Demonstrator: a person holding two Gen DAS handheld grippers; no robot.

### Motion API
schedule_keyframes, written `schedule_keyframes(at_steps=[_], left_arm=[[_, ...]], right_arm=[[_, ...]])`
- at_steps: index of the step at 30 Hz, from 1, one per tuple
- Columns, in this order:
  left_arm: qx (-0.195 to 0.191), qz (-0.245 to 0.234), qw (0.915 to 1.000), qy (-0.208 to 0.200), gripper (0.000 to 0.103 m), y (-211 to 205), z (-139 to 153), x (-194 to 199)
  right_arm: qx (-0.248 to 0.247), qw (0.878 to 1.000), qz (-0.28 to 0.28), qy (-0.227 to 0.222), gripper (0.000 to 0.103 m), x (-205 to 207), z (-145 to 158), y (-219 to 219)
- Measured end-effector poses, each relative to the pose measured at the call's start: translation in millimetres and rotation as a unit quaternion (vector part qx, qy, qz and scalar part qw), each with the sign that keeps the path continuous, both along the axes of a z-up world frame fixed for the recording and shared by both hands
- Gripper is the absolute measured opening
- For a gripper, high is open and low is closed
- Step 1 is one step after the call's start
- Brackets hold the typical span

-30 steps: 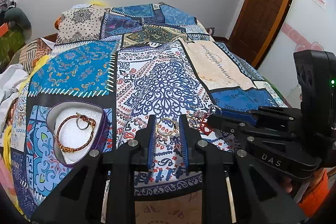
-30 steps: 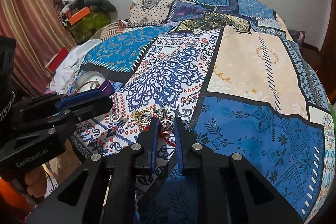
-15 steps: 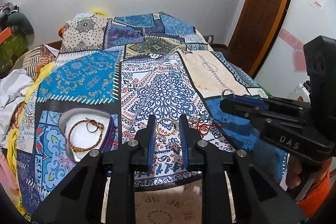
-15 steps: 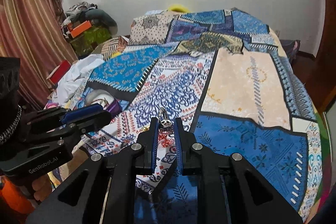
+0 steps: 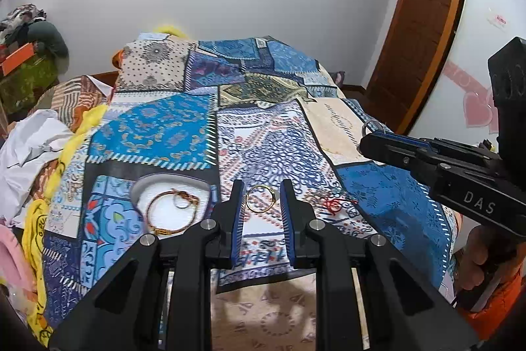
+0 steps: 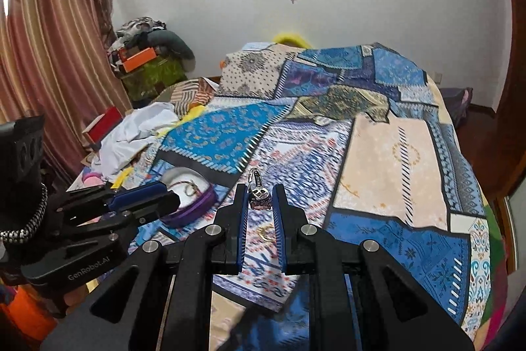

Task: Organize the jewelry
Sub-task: 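Carry the gold ring with the left tool over the heart box while the right tool brings the charm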

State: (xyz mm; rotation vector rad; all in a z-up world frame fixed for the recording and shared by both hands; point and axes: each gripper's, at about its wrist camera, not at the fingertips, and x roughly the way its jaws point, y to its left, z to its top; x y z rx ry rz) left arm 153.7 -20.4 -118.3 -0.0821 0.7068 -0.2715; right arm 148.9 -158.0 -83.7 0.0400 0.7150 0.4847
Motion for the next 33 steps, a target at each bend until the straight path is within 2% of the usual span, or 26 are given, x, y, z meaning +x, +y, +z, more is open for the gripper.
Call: schedule_keyframes(at_steps=[15,22,33], left_arm=[[-0.007,0.058,0.9982,-0.01,0.02,56,-1,-2],[-0.011,0.069,0.9975,0.007,0.02,70,-18,6],[-0.016,0.058,0.9969,0.051,0.02,75,-54,25]], right_arm=[[0.001,0.999,0.053,-0.014,0.013,7,7,56],[0.0,0.998,0.07,-0.003,0.013,17,-1,76],[-0.006,0.994,0.098,0.044,0.013,41,-30,106]])
